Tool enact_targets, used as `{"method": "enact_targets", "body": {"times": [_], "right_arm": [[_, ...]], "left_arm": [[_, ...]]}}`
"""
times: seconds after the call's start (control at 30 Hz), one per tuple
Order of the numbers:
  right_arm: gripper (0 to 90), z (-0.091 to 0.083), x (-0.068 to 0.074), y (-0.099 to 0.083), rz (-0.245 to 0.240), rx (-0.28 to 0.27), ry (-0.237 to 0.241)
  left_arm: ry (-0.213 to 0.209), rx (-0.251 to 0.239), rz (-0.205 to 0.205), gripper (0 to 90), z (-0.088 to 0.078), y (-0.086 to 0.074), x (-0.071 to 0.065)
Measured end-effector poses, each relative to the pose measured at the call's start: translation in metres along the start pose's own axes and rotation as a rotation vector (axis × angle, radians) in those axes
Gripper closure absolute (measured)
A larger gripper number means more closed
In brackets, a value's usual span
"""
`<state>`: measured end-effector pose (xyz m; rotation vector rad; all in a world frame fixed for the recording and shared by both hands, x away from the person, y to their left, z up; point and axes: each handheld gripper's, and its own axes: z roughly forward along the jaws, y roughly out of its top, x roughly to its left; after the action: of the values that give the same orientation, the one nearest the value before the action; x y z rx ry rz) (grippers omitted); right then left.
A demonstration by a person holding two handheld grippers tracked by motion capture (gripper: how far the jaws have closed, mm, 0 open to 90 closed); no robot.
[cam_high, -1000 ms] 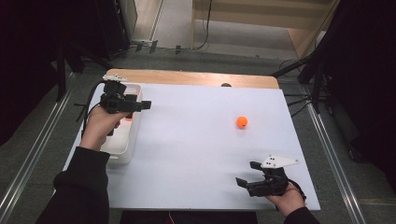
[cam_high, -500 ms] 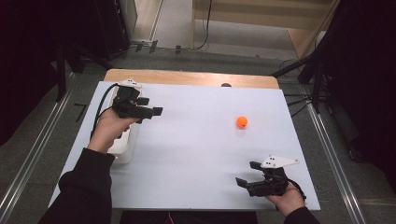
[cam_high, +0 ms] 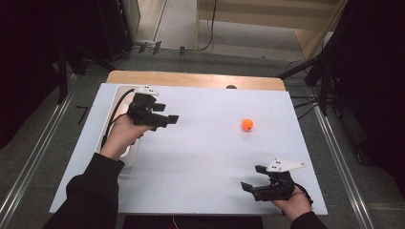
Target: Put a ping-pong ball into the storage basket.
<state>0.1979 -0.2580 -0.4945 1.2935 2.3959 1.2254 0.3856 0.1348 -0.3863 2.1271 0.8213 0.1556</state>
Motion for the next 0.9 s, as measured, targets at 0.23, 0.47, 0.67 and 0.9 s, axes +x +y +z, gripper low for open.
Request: {"method": "enact_targets", "body": {"times": [0.23,0.47,0.67,0.9], "right_arm": [[11.3,0.000,0.000,0.001,-0.004,-0.003,0.002],[11.2,0.001,0.001,0.001,-0.003,0.003,0.002],[11.3,0.000,0.001,0.001,0.000,0.003,0.003],[11.2,0.000,0.000,0.001,-0.005,0.000,0.005]], "left_arm": [[-0.011,0.000,0.019,25.7,0.008,-0.001,-0.007],[-0.024,-0.012,0.035,25.7,0.015,-0.002,-0.012],[-0.042,-0.030,0.026,25.7,0.020,-0.005,-0.015],[-0.038,-0.030,0.045,25.6,0.028,-0.006,-0.023]]}}
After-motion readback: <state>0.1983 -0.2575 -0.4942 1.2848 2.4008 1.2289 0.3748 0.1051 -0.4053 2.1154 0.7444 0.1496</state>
